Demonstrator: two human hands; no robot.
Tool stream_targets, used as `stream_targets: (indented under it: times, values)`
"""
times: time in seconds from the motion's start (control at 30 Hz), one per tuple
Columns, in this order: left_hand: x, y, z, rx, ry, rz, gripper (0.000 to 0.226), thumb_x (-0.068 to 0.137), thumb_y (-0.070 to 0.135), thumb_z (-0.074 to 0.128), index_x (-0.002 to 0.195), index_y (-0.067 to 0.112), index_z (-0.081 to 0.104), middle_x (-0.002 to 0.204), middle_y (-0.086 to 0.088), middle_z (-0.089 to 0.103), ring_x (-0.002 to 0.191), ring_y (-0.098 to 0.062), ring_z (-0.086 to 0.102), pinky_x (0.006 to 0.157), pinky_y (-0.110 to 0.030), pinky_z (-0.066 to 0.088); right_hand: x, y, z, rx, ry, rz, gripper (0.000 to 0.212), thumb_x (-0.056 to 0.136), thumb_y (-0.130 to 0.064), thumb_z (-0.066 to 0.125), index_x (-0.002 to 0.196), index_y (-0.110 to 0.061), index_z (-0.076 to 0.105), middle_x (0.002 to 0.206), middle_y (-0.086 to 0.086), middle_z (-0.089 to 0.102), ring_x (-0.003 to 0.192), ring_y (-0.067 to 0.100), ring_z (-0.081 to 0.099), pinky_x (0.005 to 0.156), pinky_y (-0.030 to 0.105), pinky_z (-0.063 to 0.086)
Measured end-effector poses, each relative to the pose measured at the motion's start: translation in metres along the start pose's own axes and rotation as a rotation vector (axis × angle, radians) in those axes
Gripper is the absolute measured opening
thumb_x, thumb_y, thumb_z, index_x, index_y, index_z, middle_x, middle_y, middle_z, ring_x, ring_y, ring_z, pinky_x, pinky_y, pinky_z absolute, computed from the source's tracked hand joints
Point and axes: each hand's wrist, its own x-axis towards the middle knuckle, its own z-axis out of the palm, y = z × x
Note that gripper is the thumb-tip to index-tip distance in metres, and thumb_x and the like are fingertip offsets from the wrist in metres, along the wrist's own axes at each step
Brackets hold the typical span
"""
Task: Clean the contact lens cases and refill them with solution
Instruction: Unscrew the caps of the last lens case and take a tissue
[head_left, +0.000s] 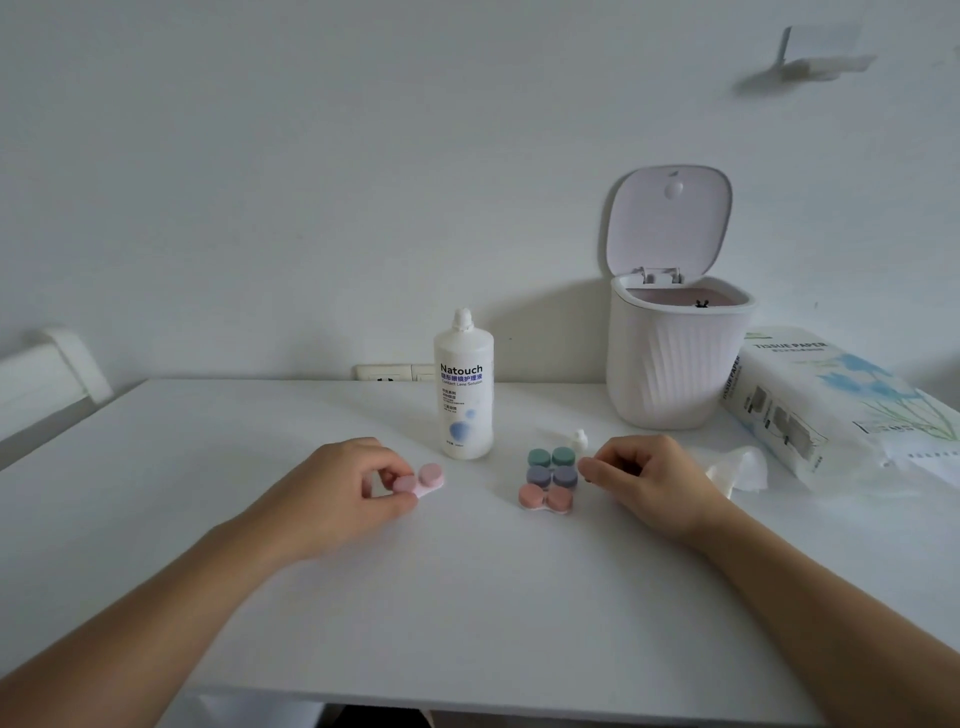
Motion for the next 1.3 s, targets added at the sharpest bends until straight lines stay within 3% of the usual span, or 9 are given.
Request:
stream_targets:
  times: [0.1, 0.27, 0.4, 0.5, 0.67, 0.87, 1.1, 1.3]
  values:
    - [0.013, 0.017, 0.010, -0.011, -0.098, 0.144, 0.009, 0.090, 0.040, 0.071, 0.098, 0.036, 0.068, 0.099, 0.016, 0.059, 0.073, -0.007, 0.055, 0.067, -0.020, 0.045, 0.000, -0.002, 0.000, 0.053, -0.016, -0.014, 0.019, 0.088, -0.031, 0.074, 0.070, -0.028, 0.070, 0.054, -0.015, 0.049, 0.049, 0.001, 0.038, 0.049, 0.013, 0.033]
    - [0.037, 0.043, 0.031, -0.053, -0.146, 0.305, 0.009, 0.095, 0.031, 0.066, 0.104, 0.028, 0.066, 0.101, 0.011, 0.059, 0.074, -0.013, 0.052, 0.074, -0.031, 0.048, -0.002, -0.008, 0.001, 0.106, -0.057, -0.059, 0.014, 0.084, -0.038, 0.080, 0.080, -0.027, 0.073, 0.058, -0.012, 0.046, 0.052, 0.004, 0.037, 0.051, 0.015, 0.030]
    - [0.044, 0.050, 0.045, -0.122, -0.103, 0.359, 0.013, 0.093, 0.027, 0.070, 0.104, 0.031, 0.067, 0.102, 0.015, 0.058, 0.074, -0.011, 0.051, 0.070, -0.020, 0.046, -0.005, -0.016, 0.003, 0.152, -0.093, -0.086, 0.019, 0.076, -0.035, 0.088, 0.087, -0.030, 0.073, 0.057, -0.014, 0.048, 0.052, 0.002, 0.040, 0.052, 0.012, 0.031]
    - [0.041, 0.051, 0.055, -0.189, -0.074, 0.382, 0.020, 0.090, 0.025, 0.073, 0.107, 0.035, 0.068, 0.103, 0.020, 0.060, 0.075, -0.010, 0.054, 0.067, -0.013, 0.043, -0.006, -0.021, 0.004, 0.116, -0.109, -0.103, 0.025, 0.074, -0.039, 0.089, 0.090, -0.030, 0.072, 0.057, -0.013, 0.047, 0.052, 0.002, 0.039, 0.053, 0.012, 0.032]
    - [0.034, 0.052, 0.060, -0.288, -0.108, 0.388, 0.021, 0.086, 0.043, 0.071, 0.106, 0.039, 0.067, 0.101, 0.013, 0.062, 0.079, -0.015, 0.057, 0.069, -0.028, 0.050, -0.009, -0.024, 0.002, 0.082, -0.193, -0.133, 0.024, 0.074, -0.040, 0.087, 0.090, -0.030, 0.072, 0.060, -0.014, 0.050, 0.054, 0.002, 0.041, 0.055, 0.015, 0.034]
    - [0.028, 0.054, 0.065, -0.305, -0.182, 0.399, 0.024, 0.087, 0.043, 0.072, 0.110, 0.036, 0.069, 0.095, 0.011, 0.059, 0.072, -0.011, 0.054, 0.065, -0.016, 0.042, -0.010, -0.028, 0.003, 0.009, -0.278, -0.102, 0.025, 0.071, -0.032, 0.090, 0.087, -0.023, 0.073, 0.058, -0.013, 0.053, 0.052, 0.002, 0.045, 0.055, 0.016, 0.038]
    - [0.022, 0.056, 0.062, -0.225, -0.253, 0.393, 0.023, 0.082, 0.041, 0.075, 0.103, 0.033, 0.072, 0.096, 0.011, 0.057, 0.074, -0.014, 0.053, 0.069, -0.027, 0.048, -0.014, -0.035, 0.005, -0.134, -0.380, -0.148, 0.026, 0.073, -0.038, 0.086, 0.084, -0.021, 0.070, 0.062, -0.002, 0.058, 0.053, 0.005, 0.047, 0.055, 0.020, 0.040]
    - [0.021, 0.059, 0.061, -0.194, -0.255, 0.405, 0.021, 0.081, 0.035, 0.078, 0.102, 0.031, 0.074, 0.088, 0.014, 0.056, 0.071, -0.006, 0.052, 0.065, -0.014, 0.039, -0.015, -0.039, 0.005, -0.186, -0.416, -0.139, 0.031, 0.069, -0.045, 0.087, 0.082, -0.025, 0.067, 0.057, -0.012, 0.055, 0.053, 0.007, 0.049, 0.055, 0.020, 0.038]
